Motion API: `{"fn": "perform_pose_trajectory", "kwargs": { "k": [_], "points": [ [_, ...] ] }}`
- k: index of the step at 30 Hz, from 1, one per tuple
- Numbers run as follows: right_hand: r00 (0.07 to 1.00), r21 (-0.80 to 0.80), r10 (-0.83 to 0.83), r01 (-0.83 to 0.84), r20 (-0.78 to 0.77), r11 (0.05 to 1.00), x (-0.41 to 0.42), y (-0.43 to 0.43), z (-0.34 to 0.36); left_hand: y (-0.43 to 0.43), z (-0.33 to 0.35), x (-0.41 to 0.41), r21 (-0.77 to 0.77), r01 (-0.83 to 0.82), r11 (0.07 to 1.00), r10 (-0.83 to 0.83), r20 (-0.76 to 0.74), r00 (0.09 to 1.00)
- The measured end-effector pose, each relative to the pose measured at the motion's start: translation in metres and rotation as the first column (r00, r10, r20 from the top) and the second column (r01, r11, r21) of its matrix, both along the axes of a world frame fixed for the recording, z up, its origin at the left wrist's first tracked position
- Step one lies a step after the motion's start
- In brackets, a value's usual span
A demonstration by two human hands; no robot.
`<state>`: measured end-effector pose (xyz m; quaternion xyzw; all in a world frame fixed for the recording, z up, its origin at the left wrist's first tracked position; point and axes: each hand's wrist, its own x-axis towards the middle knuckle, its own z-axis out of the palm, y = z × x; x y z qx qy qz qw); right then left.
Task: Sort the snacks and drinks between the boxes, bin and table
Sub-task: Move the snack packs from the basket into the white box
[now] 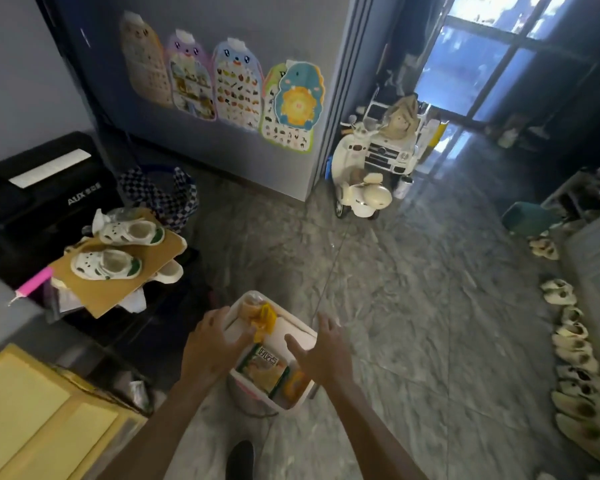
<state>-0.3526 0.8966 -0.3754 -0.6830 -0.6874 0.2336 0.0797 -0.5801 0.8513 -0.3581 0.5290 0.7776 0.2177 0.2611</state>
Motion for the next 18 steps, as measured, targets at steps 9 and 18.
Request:
{"fn": "perform_pose_trajectory", "kwargs": {
  "k": [9, 18],
  "points": [
    [0.949, -0.11, 0.304, -0.294, 0.087, 0.949, -0.062, 0.136, -0.062, 0.094, -0.073, -0.01, -0.094, -0.162, 0.982, 0.171, 0.093, 0.981],
    [0.782, -0.129, 0.618, -0.608, 0.072, 0.784, -0.113, 0.248, -0.257, 0.136, -0.258, -0.019, -0.32, -0.344, 0.883, 0.374, 0.037, 0.927]
  ]
}}
